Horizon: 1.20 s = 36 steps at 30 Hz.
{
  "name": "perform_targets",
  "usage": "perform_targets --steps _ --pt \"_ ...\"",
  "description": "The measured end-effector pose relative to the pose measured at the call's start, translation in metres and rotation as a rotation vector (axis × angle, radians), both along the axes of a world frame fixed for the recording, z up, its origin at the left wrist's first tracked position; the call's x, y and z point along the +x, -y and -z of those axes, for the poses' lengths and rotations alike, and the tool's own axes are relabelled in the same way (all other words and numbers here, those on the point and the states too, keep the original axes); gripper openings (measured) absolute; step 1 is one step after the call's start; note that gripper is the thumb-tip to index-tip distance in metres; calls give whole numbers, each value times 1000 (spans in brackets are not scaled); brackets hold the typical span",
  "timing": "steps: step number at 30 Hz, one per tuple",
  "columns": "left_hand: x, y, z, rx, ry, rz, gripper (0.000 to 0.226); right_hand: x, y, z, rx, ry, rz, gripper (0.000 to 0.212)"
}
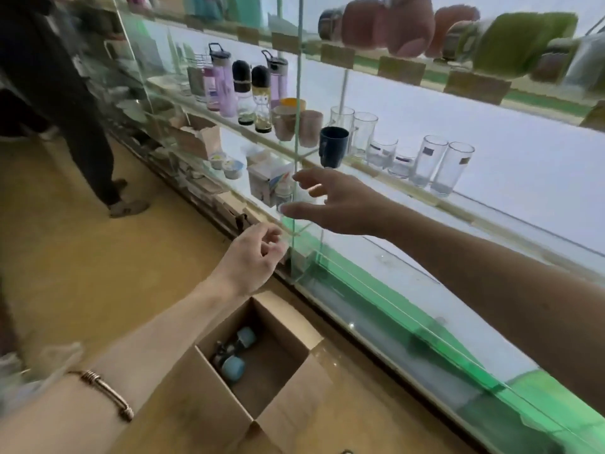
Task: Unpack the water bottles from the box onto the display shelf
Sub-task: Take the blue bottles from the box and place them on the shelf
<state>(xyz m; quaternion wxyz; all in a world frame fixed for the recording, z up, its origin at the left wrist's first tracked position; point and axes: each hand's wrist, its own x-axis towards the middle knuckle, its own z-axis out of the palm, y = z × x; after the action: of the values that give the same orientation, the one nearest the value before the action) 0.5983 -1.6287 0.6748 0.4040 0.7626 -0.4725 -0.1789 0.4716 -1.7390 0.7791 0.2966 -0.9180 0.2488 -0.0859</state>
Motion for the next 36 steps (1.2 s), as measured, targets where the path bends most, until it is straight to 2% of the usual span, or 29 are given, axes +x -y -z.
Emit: perform_targets --steps 5,15,19,28,36 --pt "52 -20 55 177 -7 -119 23 69 -2 46 41 -180 -140 71" --pt "153 -3 149 486 -179 -318 25 205 48 139 278 -323 -312 67" --pt "186 8 190 560 -210 -363 27 234 66 198 370 -385 -286 68" --pt "221 29 318 719 -453 -348 23 251 74 349 521 -507 -140 70" --pt "263 43 466 867 -451 -300 38 260 55 517 597 -605 24 78"
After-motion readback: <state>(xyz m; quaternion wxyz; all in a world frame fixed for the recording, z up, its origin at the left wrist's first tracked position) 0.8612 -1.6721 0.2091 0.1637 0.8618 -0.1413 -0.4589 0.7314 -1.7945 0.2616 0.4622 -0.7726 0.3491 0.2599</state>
